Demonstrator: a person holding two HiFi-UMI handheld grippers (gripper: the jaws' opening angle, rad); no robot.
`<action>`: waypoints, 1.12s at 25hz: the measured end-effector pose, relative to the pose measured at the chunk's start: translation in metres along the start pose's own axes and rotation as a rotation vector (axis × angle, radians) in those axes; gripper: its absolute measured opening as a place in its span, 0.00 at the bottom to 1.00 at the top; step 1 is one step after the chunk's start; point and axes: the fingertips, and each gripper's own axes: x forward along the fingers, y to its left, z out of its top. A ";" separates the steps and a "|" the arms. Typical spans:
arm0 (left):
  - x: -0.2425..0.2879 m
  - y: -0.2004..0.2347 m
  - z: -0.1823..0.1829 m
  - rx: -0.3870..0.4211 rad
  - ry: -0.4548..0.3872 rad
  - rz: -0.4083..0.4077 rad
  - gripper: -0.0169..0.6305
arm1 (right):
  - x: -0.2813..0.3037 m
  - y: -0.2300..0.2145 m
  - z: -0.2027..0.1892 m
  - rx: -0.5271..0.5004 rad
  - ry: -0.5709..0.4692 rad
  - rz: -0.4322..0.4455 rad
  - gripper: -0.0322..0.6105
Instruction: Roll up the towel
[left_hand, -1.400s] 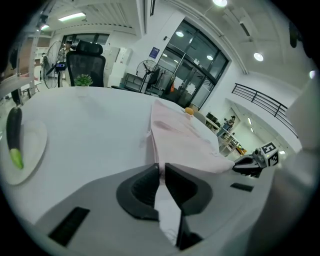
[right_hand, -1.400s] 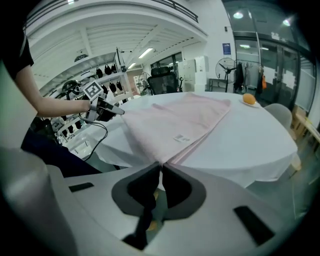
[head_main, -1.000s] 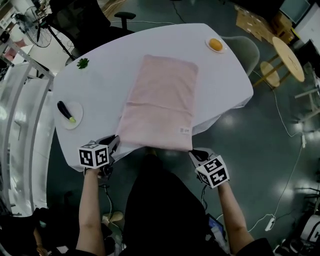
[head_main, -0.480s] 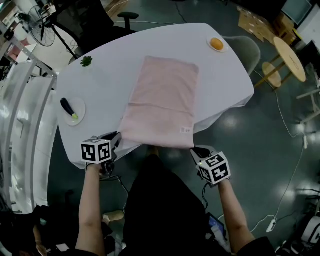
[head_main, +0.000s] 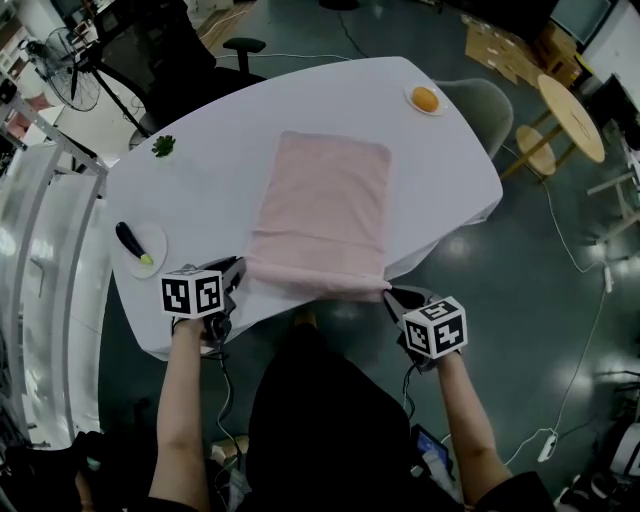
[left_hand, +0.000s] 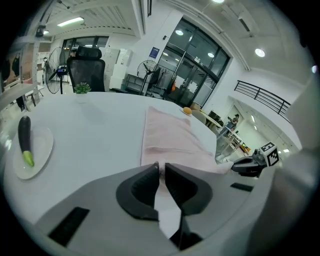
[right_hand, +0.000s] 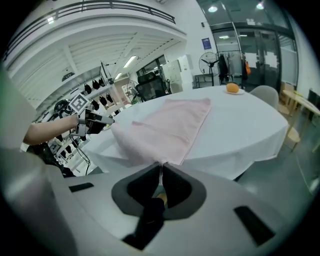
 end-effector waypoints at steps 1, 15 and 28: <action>0.004 0.001 0.003 0.003 0.005 0.003 0.10 | 0.002 -0.004 0.003 0.006 0.003 -0.005 0.09; 0.059 0.017 0.035 -0.026 0.090 -0.023 0.12 | 0.037 -0.051 0.046 0.115 0.027 -0.068 0.09; 0.069 0.033 0.034 -0.118 0.084 -0.024 0.39 | 0.053 -0.086 0.037 0.260 0.044 -0.150 0.24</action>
